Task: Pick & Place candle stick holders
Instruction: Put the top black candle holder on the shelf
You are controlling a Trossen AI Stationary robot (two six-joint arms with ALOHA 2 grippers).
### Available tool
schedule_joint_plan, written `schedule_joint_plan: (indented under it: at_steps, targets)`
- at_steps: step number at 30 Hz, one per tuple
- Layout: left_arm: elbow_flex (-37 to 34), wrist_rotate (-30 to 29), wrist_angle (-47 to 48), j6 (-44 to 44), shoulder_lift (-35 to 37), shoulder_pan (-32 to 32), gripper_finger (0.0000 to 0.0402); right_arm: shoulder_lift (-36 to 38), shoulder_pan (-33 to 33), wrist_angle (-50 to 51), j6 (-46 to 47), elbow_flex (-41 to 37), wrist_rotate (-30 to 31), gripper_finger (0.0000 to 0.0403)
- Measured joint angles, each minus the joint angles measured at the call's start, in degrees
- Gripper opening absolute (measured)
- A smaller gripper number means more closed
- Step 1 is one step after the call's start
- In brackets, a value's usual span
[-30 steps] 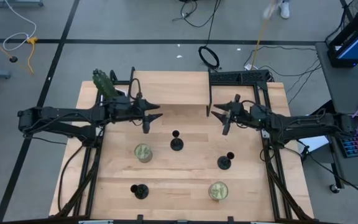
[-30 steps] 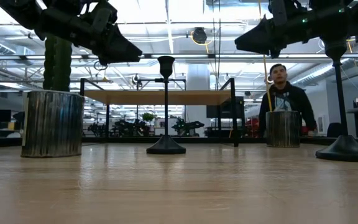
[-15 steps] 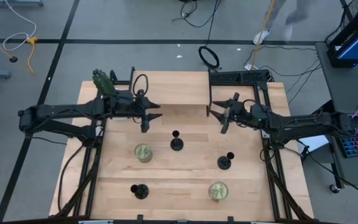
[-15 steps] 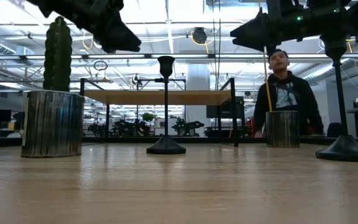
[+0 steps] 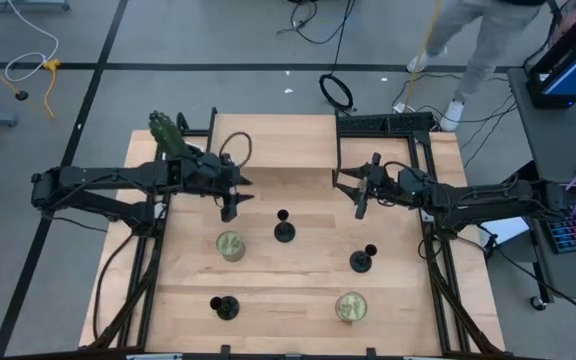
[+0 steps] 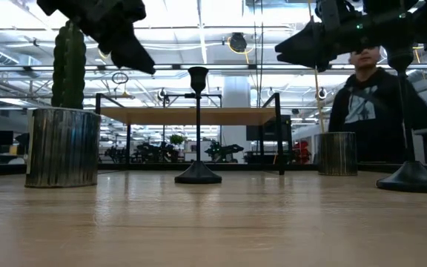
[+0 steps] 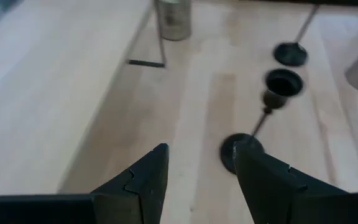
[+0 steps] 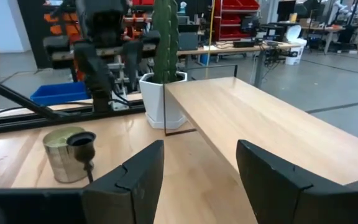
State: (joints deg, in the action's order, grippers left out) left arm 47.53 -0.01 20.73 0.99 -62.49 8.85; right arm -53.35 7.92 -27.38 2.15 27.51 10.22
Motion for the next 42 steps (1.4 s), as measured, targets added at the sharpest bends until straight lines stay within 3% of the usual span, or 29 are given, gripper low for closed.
schedule_joint_plan:
  at_steps: [22, 30, 42]
  targets:
    - [-0.1, -0.1, 0.5, 0.0, -3.8, -12.6, 0.0188, 0.0, 0.0, 0.9, 0.2, 0.0, 0.0, 0.0196]
    - [0.0, -0.1, -7.4, -0.3, -6.6, -15.2, 0.0189, 0.0, -0.2, 1.3, 0.2, 0.0, -0.3, 0.0196]
    - [0.0, -0.2, -14.7, -3.1, -15.0, -16.6, 0.0188, 0.1, -1.2, 7.9, 4.2, 0.0, -18.6, 0.0196]
